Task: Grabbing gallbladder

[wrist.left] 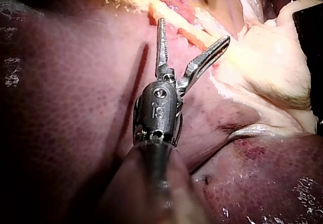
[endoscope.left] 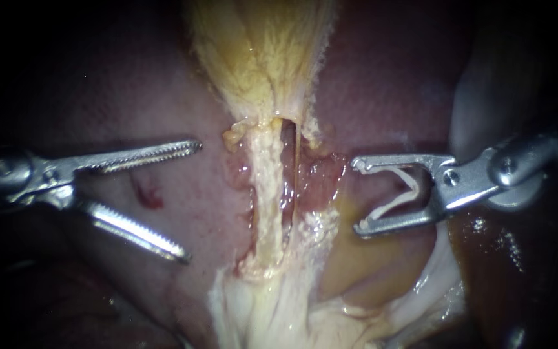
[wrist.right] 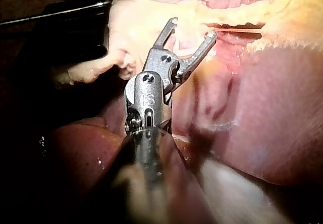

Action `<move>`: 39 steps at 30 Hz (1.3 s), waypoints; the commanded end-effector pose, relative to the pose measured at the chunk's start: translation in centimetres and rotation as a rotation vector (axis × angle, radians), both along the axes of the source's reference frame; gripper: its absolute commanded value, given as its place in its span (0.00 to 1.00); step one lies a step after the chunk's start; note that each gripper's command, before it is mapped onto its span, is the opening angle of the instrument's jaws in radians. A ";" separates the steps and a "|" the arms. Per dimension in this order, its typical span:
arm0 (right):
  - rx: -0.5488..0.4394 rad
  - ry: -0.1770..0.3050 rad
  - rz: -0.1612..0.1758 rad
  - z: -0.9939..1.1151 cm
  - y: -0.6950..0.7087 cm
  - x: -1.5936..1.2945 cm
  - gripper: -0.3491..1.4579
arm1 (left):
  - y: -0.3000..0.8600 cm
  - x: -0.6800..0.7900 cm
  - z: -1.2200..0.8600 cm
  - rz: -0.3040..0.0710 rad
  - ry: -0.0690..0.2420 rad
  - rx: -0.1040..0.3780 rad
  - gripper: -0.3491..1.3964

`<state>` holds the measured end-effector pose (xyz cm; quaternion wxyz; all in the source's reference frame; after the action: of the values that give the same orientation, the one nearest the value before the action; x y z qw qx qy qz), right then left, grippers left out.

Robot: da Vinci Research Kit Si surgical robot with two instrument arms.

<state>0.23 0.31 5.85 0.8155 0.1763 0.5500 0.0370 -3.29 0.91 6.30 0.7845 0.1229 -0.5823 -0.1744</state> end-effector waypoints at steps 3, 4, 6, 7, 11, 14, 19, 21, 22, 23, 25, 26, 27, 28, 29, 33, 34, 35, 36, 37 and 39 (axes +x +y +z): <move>0.000 0.000 0.000 0.00 0.00 0.00 0.47 | 0.01 0.00 0.01 0.000 0.000 0.000 0.89; 0.000 0.000 0.000 0.00 0.00 0.00 0.47 | 0.02 0.00 0.02 0.000 0.000 0.000 0.89; 0.000 0.000 0.000 0.00 0.00 0.00 0.47 | 0.04 0.00 0.04 -0.003 0.000 0.012 0.88; 0.000 0.000 0.000 0.00 0.00 0.00 0.47 | 0.06 -0.01 0.05 -0.009 0.001 0.023 0.87; 0.000 0.000 0.000 0.00 0.00 0.00 0.47 | 0.16 -0.02 0.12 -0.044 0.015 0.051 0.84; 0.000 0.000 0.000 0.00 0.00 0.00 0.47 | 0.24 -0.05 0.20 -0.072 0.030 0.063 0.81; 0.000 0.000 0.000 0.00 0.00 0.00 0.47 | 0.38 -0.12 0.34 -0.092 0.060 0.084 0.77; 0.000 0.000 0.000 0.00 0.00 0.00 0.47 | 0.43 -0.12 0.40 -0.104 0.086 0.100 0.76; 0.000 0.000 0.000 0.00 0.00 0.00 0.47 | 0.44 -0.12 0.42 -0.104 0.096 0.100 0.75; 0.000 0.000 0.000 0.00 0.00 0.00 0.47 | 0.47 -0.11 0.45 -0.104 0.105 0.107 0.73; 0.000 0.000 0.000 0.00 0.00 0.00 0.47 | 0.49 -0.10 0.48 -0.108 0.111 0.119 0.70; 0.000 0.000 0.000 0.00 0.00 0.00 0.47 | 0.50 -0.10 0.49 -0.114 0.111 0.130 0.67; 0.000 0.000 0.000 0.00 0.00 0.00 0.47 | 0.51 -0.10 0.50 -0.124 0.114 0.139 0.67; 0.000 0.000 0.000 0.00 0.00 0.00 0.47 | 0.51 -0.11 0.51 -0.132 0.117 0.143 0.67; 0.000 0.000 0.000 0.00 0.00 0.00 0.47 | 0.53 -0.11 0.52 -0.136 0.117 0.148 0.66; 0.000 -0.001 0.001 0.00 0.00 0.02 0.47 | 0.55 -0.11 0.56 -0.144 0.124 0.165 0.59; 0.000 -0.001 0.001 0.00 0.00 0.02 0.47 | 0.55 -0.11 0.56 -0.149 0.125 0.170 0.58; 0.000 -0.001 0.001 0.00 0.00 0.02 0.47 | 0.56 -0.12 0.56 -0.152 0.130 0.169 0.57; 0.000 -0.001 0.001 0.00 0.00 0.02 0.47 | 0.56 -0.13 0.57 -0.156 0.131 0.175 0.56; 0.000 -0.001 0.001 0.00 0.00 0.02 0.47 | 0.56 -0.14 0.57 -0.158 0.131 0.175 0.56; 0.000 -0.001 0.001 0.00 0.00 0.03 0.47 | 0.57 -0.18 0.57 -0.161 0.133 0.175 0.55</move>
<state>0.26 0.32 5.85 0.8156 0.1758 0.5500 0.0376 -3.48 1.48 6.87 0.7911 0.1311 -0.5193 -0.2955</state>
